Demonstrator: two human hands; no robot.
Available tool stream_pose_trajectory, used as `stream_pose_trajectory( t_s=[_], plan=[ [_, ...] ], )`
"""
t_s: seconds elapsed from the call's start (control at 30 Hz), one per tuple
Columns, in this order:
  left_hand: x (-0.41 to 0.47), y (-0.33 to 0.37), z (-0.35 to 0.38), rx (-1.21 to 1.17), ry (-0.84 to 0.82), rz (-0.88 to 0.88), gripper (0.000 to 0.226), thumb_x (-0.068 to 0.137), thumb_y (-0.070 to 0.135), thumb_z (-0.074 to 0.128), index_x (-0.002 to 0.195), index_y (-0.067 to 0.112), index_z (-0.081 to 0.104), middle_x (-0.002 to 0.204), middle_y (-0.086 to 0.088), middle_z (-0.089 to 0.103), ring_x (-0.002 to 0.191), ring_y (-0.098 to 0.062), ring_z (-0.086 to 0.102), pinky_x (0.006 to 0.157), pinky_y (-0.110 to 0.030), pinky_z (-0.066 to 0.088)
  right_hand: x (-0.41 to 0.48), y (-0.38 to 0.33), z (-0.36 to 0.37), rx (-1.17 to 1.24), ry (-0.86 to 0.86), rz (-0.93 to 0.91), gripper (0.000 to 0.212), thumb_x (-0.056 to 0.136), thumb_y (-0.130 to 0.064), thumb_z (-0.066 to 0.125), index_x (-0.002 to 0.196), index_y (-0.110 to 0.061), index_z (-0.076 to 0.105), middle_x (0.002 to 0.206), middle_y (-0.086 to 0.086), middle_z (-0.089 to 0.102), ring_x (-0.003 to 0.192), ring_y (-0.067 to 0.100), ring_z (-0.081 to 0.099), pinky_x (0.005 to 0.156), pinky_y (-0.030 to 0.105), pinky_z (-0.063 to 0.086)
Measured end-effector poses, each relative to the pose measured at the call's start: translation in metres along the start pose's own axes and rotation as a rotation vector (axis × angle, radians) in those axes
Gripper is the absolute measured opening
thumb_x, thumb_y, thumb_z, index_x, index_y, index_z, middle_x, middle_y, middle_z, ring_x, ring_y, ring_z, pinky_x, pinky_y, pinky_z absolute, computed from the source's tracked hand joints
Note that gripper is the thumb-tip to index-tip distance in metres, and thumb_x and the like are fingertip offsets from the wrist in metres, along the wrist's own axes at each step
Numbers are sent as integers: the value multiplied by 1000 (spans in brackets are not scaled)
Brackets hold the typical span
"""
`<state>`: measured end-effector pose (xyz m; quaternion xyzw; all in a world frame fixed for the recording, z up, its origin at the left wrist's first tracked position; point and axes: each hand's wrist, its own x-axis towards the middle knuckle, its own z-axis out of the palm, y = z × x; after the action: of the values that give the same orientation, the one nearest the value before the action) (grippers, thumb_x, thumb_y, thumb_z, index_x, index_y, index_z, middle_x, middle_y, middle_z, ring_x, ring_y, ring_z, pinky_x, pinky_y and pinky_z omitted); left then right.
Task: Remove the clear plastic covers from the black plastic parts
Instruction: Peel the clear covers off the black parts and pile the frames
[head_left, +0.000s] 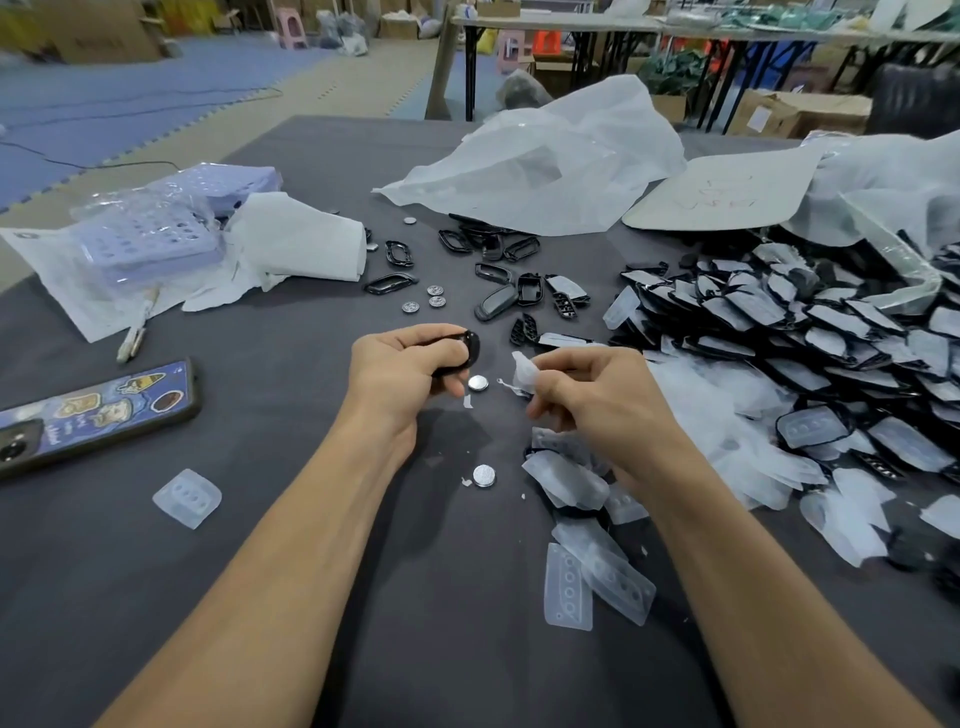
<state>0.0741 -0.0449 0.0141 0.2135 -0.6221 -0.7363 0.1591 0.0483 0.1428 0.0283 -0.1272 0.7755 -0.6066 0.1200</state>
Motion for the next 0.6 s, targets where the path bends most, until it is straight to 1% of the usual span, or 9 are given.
stream_pose_trajectory(
  t_s=[0.07,0.13,0.27,0.33,0.4,0.43,0.5,0.53,0.6],
  plan=[
    [-3,0,2,11,-30,1,22,81,-10,75,75,10,79,61,-11,71,42,-19,58,50,-24,55,0,-1,1,129,-29,23,15,89,-12,76,78,-20,82,68,9,73,55,12,58,54,22,48],
    [-4,1,6,7,-49,-16,21,81,-11,75,75,9,80,62,-11,71,42,-19,59,50,-25,56,0,-2,2,235,-60,47,14,87,-8,75,82,-18,83,74,10,74,57,11,62,53,18,48],
    [-5,0,11,-7,-32,-28,22,81,-11,72,77,9,80,63,-11,71,45,-22,62,55,-28,60,-1,-2,-1,358,-45,46,12,80,-16,79,90,-19,83,87,12,77,73,16,70,62,22,55],
    [-6,-1,12,2,-34,-21,22,82,-11,72,78,9,79,63,-11,71,46,-22,62,60,-32,60,-1,-2,-2,404,-27,32,10,83,-13,81,93,-14,83,88,14,75,76,19,71,67,25,57],
    [-7,-1,13,-1,-40,-12,23,83,-11,71,78,10,79,64,-10,71,45,-22,61,60,-33,60,-1,-3,0,453,-16,27,6,89,-12,77,91,-11,82,87,14,75,76,21,70,70,27,59],
    [-6,-1,13,-4,-38,-9,24,84,-12,70,78,10,79,63,-10,71,45,-22,61,59,-33,60,-1,-3,1,470,-3,31,8,90,-11,75,88,-12,83,85,12,75,75,20,70,69,28,60],
    [-6,-2,14,1,-31,-2,24,84,-13,70,77,9,78,62,-10,70,43,-22,59,56,-32,58,0,-2,4,451,54,23,19,91,-2,72,81,-14,82,77,6,73,67,15,66,65,26,59],
    [-6,-2,15,5,-34,0,24,84,-13,70,77,8,78,60,-10,69,43,-22,58,55,-31,57,0,0,5,433,82,15,24,89,5,70,82,-15,81,73,4,72,64,13,64,62,24,57],
    [-6,-3,16,12,-56,-3,24,84,-14,69,77,8,78,58,-9,69,42,-21,56,51,-29,56,0,1,5,428,108,0,30,86,12,69,97,-15,77,68,4,67,59,12,59,60,23,55]
  ],
)
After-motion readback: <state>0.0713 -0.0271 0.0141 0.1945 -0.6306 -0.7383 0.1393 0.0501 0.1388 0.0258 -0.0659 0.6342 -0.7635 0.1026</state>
